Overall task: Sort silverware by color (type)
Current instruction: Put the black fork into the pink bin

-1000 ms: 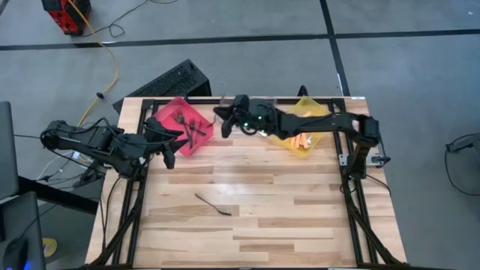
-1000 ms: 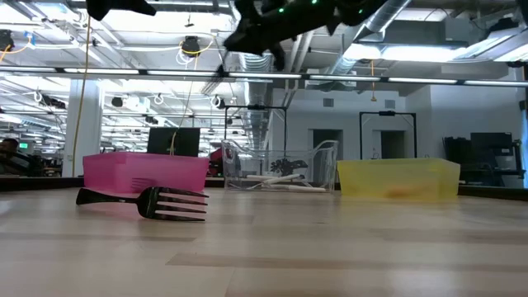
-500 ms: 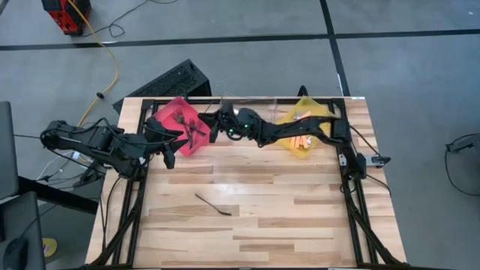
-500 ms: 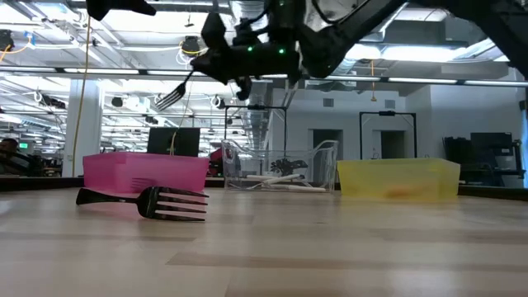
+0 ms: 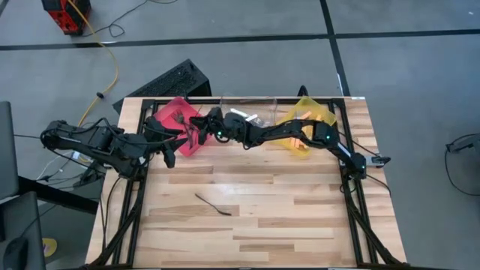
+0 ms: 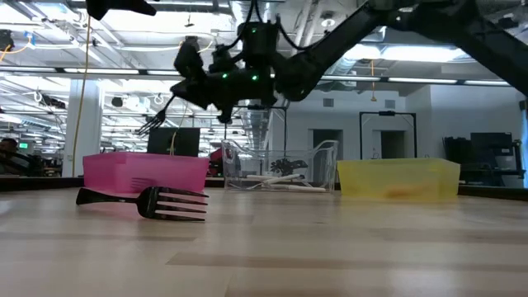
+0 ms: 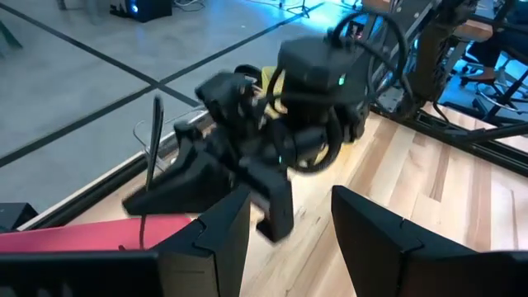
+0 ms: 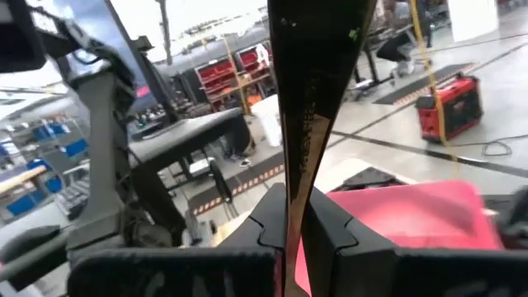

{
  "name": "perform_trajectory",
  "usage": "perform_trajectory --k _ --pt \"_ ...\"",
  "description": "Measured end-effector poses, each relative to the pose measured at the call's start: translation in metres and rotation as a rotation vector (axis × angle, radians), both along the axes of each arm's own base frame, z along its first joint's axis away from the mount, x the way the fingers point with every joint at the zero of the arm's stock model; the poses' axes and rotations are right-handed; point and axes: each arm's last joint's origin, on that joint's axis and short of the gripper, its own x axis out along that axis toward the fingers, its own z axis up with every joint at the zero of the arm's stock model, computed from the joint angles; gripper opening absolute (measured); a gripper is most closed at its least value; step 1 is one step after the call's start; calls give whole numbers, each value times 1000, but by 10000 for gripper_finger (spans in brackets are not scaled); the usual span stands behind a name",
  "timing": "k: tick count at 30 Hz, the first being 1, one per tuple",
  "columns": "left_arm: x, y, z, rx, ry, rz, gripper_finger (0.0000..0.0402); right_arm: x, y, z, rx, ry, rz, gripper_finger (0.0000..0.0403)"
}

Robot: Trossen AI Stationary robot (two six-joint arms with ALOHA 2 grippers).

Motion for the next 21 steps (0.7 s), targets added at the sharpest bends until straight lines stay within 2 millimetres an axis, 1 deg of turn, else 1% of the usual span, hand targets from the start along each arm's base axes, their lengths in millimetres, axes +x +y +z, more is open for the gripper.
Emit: perform_trajectory --k 4,7,12,15,19,21 --pt "0 0 0 0 0 0 155 10 3 -13 -1 9 3 37" --pt "0 0 0 0 0 1 155 13 3 -19 -74 44 -26 37" --pt "0 0 0 1 1 0 155 17 4 -21 -217 179 -39 37" --pt "0 0 0 8 5 -4 155 19 4 -22 -270 275 -29 37" --pt "0 0 0 10 6 -4 155 20 4 -21 -268 288 -30 37" --pt "0 0 0 10 6 -4 155 21 3 -26 -267 277 -45 37"
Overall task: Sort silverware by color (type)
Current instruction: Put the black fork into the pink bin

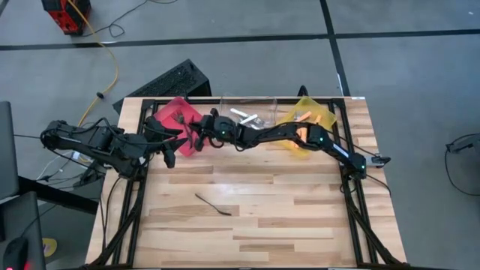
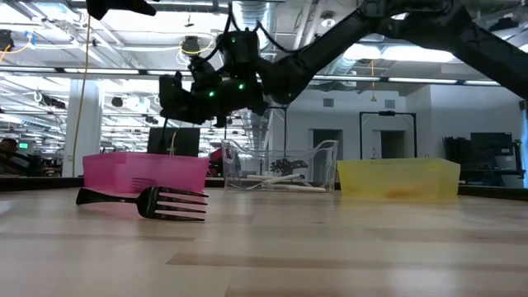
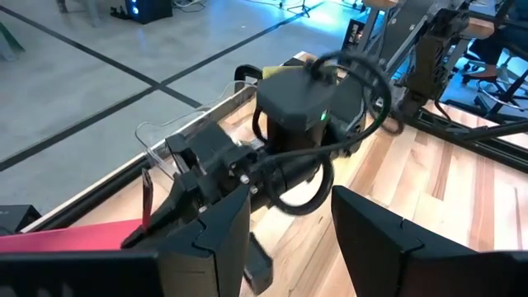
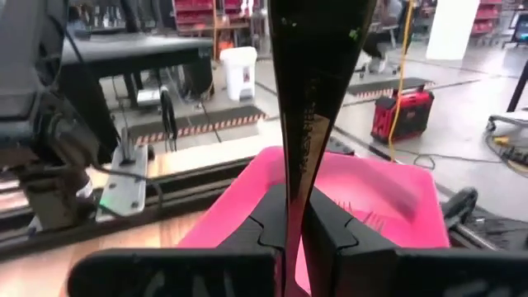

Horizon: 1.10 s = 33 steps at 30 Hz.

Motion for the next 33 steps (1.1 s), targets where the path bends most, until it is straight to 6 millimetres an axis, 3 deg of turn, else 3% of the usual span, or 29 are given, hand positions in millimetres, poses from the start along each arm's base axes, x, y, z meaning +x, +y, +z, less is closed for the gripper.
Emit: perform_trajectory --k 8,25,33 --pt "0 1 0 19 0 20 155 1 -9 -10 51 -105 -37 37" --pt "0 1 0 32 0 33 155 0 -14 -20 50 -12 -47 38" --pt "0 1 0 32 0 34 155 0 -11 -21 19 11 -37 75"
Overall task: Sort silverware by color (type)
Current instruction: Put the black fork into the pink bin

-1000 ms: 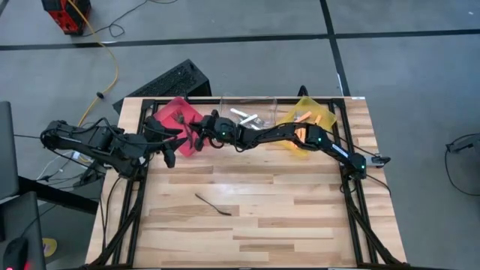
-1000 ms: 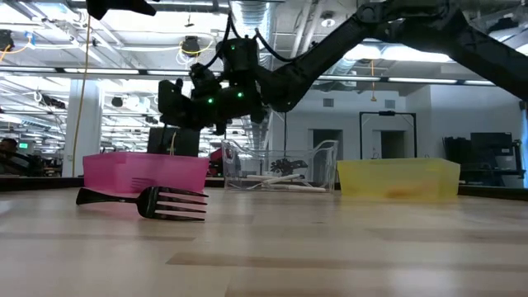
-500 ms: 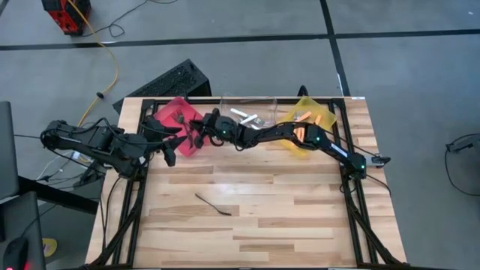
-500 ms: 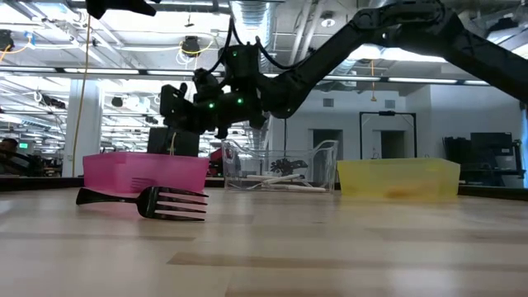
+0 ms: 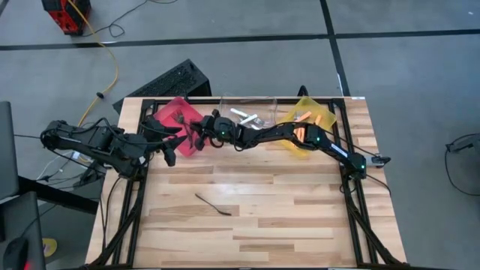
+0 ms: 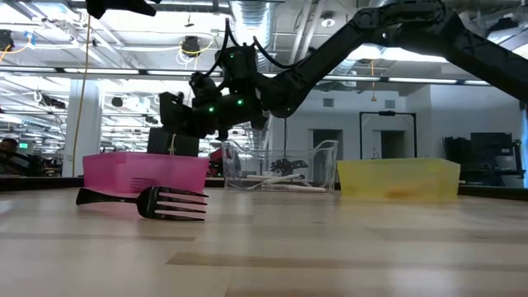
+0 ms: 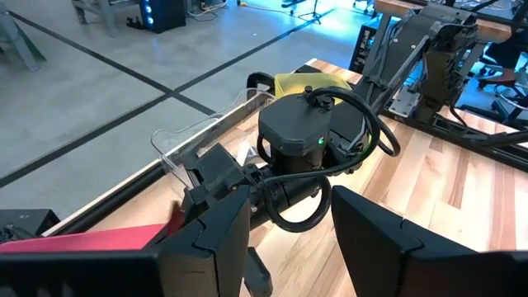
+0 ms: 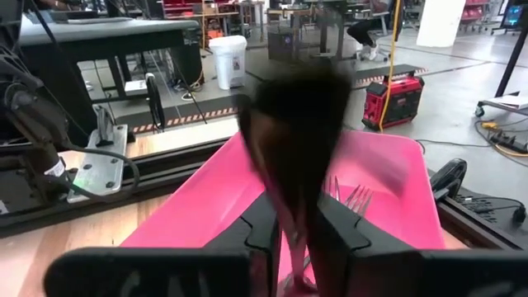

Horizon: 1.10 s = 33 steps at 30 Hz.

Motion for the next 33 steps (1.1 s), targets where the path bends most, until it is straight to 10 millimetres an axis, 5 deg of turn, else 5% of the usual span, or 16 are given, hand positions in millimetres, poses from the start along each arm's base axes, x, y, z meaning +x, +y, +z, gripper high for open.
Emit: perform_trajectory --k 20,25,33 --pt "0 0 0 -3 -2 1 155 -2 3 8 14 38 9 82" --pt "0 0 0 0 -5 -1 155 -15 12 60 -97 141 38 82" --pt "2 -2 1 -8 -3 -58 155 -65 28 157 -219 311 155 82"
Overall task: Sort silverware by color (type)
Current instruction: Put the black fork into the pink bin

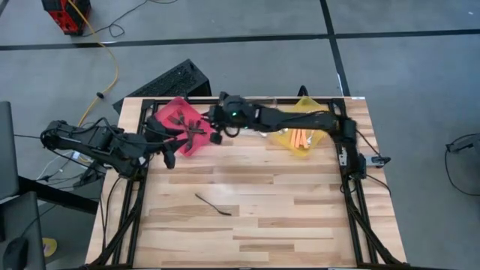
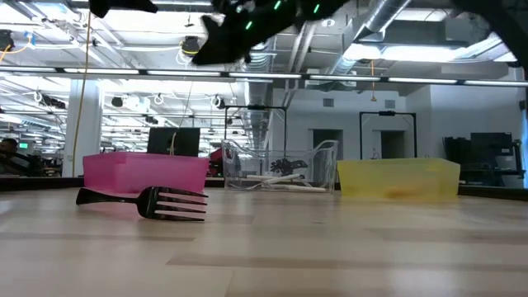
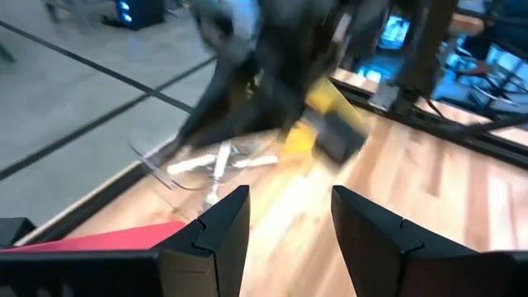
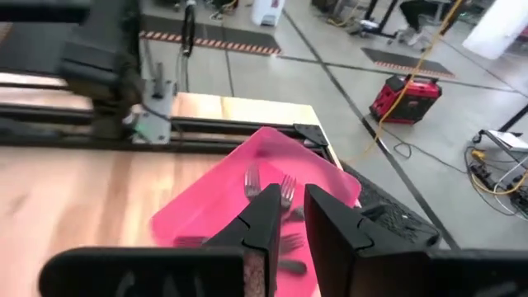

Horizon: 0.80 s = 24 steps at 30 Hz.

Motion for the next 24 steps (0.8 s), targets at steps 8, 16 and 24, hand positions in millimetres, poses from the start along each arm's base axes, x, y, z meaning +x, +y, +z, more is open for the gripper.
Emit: perform_trajectory --k 8,16,24 --pt "1 -2 -2 -26 19 -46 155 -57 32 56 201 107 -13 82" --pt "1 -2 -2 -19 22 -49 155 -71 72 47 356 303 94 82" --pt "2 -3 -3 -20 47 -111 155 -50 134 15 396 382 241 84"
